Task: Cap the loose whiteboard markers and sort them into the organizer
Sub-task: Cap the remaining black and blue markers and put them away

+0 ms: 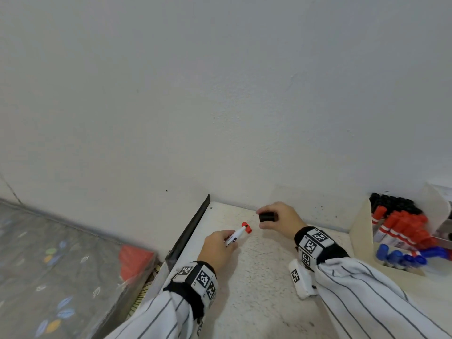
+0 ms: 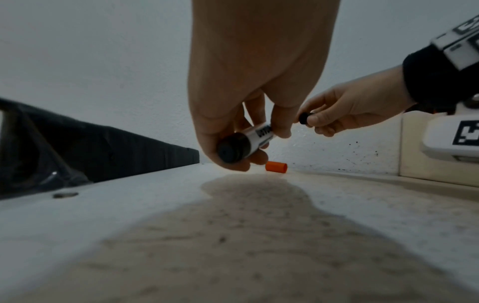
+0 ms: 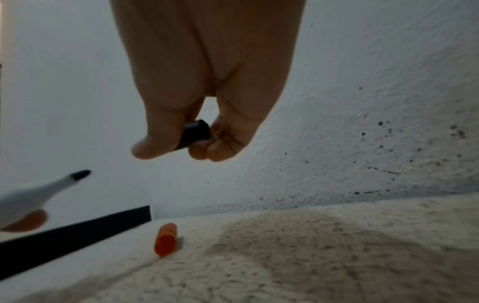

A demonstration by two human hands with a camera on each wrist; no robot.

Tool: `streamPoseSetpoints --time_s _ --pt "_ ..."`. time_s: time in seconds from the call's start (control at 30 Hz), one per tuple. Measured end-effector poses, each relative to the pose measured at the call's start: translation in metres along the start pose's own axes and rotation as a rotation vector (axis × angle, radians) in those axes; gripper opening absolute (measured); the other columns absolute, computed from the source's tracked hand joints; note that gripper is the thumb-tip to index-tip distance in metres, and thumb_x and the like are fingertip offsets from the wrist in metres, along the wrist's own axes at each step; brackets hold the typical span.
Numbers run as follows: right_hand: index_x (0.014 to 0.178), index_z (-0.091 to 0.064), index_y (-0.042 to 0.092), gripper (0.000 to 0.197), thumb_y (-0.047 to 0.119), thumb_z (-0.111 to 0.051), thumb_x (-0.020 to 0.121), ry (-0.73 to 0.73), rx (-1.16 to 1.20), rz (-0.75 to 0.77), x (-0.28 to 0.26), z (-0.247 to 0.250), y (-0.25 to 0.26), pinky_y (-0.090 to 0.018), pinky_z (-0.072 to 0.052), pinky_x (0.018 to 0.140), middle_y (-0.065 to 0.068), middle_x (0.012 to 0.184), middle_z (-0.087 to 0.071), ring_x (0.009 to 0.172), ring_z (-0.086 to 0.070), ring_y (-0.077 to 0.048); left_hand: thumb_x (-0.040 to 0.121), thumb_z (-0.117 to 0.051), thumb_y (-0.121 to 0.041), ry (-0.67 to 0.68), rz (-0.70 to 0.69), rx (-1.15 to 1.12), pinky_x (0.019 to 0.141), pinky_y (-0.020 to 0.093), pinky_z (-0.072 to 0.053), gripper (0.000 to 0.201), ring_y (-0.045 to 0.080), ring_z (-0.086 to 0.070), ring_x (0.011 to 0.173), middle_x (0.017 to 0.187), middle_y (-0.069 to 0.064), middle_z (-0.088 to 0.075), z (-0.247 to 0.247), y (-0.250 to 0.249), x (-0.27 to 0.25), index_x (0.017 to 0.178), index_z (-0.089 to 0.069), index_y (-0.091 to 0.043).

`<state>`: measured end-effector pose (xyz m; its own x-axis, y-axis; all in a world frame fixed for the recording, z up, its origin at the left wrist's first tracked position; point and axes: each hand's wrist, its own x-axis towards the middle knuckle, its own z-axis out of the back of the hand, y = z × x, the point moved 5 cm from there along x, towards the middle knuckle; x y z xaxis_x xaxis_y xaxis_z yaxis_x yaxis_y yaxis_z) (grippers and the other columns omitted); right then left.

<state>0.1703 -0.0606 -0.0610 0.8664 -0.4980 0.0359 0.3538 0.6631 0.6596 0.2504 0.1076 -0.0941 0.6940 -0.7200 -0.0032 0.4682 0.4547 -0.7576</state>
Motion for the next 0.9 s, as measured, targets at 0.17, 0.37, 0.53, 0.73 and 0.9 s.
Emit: streamPoseSetpoints --time_s 0.17,0.37,0.53,0.73,0.9 --pt "0.093 -0.062 0.02 0.035 0.007 -0.08 0.066 0.012 0.079 0.039 -0.041 0.003 0.008 -0.003 -0.038 0.062 0.011 0.081 -0.056 0.067 -0.048 0.0 0.089 -0.059 -0.015 0.055 -0.086 -0.006 0.082 0.012 -0.032 0.035 0.015 -0.054 0.109 0.116 0.002 -0.062 -0.016 -0.028 -0.017 0.123 -0.06 -0.02" --pt "0.105 -0.066 0.017 0.026 0.01 -0.069 0.079 -0.02 0.066 0.109 -0.08 0.011 0.005 -0.007 -0.04 0.072 0.004 0.094 -0.057 0.08 -0.053 -0.005 0.089 -0.06 -0.016 0.081 -0.16 -0.062 0.075 0.012 -0.034 0.033 0.014 -0.056 0.1 0.107 0.003 -0.062 -0.031 -0.056 -0.037 0.122 -0.06 -0.015" --pt "0.093 -0.061 0.02 0.006 0.024 -0.059 0.089 -0.113 0.193 -0.067 -0.098 0.028 -0.006 -0.016 -0.04 0.059 0.006 0.072 -0.057 0.058 -0.049 -0.006 0.082 -0.068 -0.021 0.035 -0.172 -0.087 0.06 0.008 -0.038 0.019 0.006 -0.051 0.07 0.083 -0.007 -0.059 -0.035 -0.064 -0.045 0.101 -0.066 -0.015" --pt "0.087 -0.053 0.034 0.02 0.014 -0.06 0.087 -0.086 0.175 0.052 -0.115 0.032 -0.001 -0.016 -0.039 0.064 0.004 0.089 -0.058 0.064 -0.045 -0.009 0.085 -0.066 -0.026 0.023 -0.225 -0.13 0.062 0.007 -0.039 0.013 0.008 -0.058 0.077 0.085 -0.008 -0.063 -0.035 -0.074 -0.054 0.097 -0.066 -0.023" --pt "0.088 -0.053 0.023 0.007 0.027 -0.051 0.093 -0.142 0.264 -0.041 -0.126 0.034 0.0 -0.019 -0.037 0.062 0.006 0.073 -0.054 0.064 -0.046 -0.009 0.085 -0.065 -0.029 0.068 -0.238 -0.145 0.055 0.01 -0.039 0.01 0.003 -0.05 0.059 0.075 -0.01 -0.061 -0.039 -0.077 -0.057 0.094 -0.061 -0.03"
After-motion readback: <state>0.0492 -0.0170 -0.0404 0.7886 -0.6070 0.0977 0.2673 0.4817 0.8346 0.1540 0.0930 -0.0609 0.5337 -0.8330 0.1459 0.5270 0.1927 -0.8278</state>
